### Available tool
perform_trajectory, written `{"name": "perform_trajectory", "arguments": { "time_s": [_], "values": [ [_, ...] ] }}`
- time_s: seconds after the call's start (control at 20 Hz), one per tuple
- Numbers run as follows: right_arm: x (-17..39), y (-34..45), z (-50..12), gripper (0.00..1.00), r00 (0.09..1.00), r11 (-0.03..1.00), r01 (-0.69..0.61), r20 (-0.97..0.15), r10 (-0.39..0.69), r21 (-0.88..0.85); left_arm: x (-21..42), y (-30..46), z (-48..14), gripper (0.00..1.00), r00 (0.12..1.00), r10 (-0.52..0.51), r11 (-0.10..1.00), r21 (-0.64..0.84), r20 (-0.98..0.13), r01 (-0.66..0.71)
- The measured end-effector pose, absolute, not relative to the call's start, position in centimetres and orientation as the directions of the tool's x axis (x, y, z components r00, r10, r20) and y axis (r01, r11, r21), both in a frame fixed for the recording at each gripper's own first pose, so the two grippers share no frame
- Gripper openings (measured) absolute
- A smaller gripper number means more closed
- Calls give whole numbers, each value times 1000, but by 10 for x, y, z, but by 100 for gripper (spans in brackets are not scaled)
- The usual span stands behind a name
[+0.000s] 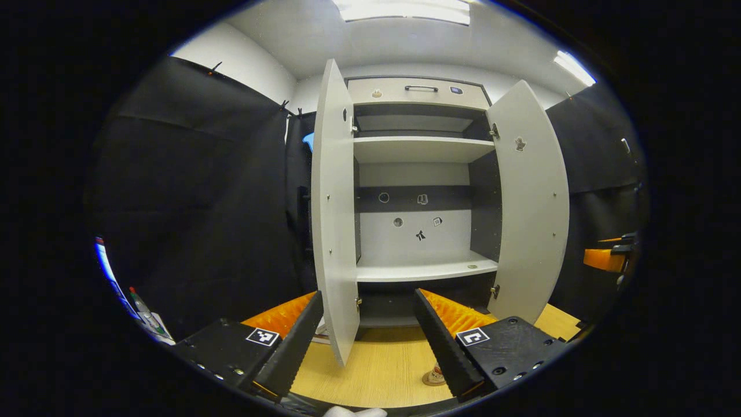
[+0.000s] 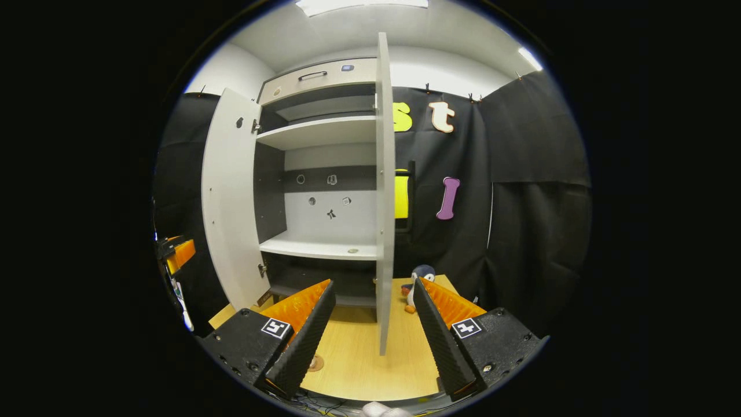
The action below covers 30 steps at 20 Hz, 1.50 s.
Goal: Grasp the bottle in the cabinet with the left hand and place it on the coaster, then close the right door with the right hand and the left door with the left hand.
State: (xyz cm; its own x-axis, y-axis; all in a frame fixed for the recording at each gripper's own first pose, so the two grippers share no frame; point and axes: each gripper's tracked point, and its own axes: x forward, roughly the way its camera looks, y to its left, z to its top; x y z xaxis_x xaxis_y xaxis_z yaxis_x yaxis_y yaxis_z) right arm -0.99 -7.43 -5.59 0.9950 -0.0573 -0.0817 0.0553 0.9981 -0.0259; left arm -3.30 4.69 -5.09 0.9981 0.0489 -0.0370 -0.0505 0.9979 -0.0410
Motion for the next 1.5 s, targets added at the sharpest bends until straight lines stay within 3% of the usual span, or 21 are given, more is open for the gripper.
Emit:
{"name": "perform_trajectory", "arguments": {
  "time_s": [0.1, 0.15, 0.25, 0.35, 0.8, 1.0, 1.05, 1.15, 1.25, 1.3, 1.45, 1.5],
  "values": [
    [0, -107, -43, 84, 992, 994, 104, -63, -105, -24, -35, 45, -53, 91, 997, 54, 997, -50, -47, -56],
    [5, -124, -35, 84, 990, 991, 130, -54, -131, -26, -35, 45, -52, 95, 997, 64, 997, -48, -49, -66],
    [16, -157, -19, 83, 985, 985, 172, -31, -172, -21, -36, 43, -52, 91, 996, 73, 996, -46, -50, -75],
    [32, -177, -6, 83, 984, 985, 174, -25, -174, -12, -35, 36, -50, 95, 996, 73, 996, -47, -49, -75],
    [119, -175, 21, 83, 998, 999, -38, -41, 39, 10, -26, 5, -34, 95, 990, 127, 991, -42, -61, -130],
    [131, -162, 26, 81, 988, 988, -148, -49, 145, -48, -23, -6, -30, 95, 985, 158, 986, -42, -63, -161],
    [132, -162, 26, 81, 985, 984, -167, -62, 164, -57, -23, -10, -29, 91, 985, 163, 985, -39, -63, -165],
    [131, -159, 25, 81, 975, 975, -209, -85, 203, -69, -20, -18, -30, 95, 983, 168, 984, -41, -68, -171],
    [130, -157, 28, 81, 970, 968, -232, -93, 223, -100, -17, -19, -30, 91, 978, 193, 980, -39, -73, -196],
    [131, -153, 28, 81, 967, 962, -245, -100, 234, -118, -16, -20, -29, 95, 974, 212, 976, -39, -77, -216],
    [130, -143, 28, 78, 963, 955, -261, -101, 248, -144, -16, -30, -25, 95, 967, 241, 969, -33, -82, -244],
    [129, -136, 27, 78, 960, 952, -273, -102, 261, -140, -15, -35, -26, 91, 968, 235, 971, -27, -87, -238]
  ]
}}
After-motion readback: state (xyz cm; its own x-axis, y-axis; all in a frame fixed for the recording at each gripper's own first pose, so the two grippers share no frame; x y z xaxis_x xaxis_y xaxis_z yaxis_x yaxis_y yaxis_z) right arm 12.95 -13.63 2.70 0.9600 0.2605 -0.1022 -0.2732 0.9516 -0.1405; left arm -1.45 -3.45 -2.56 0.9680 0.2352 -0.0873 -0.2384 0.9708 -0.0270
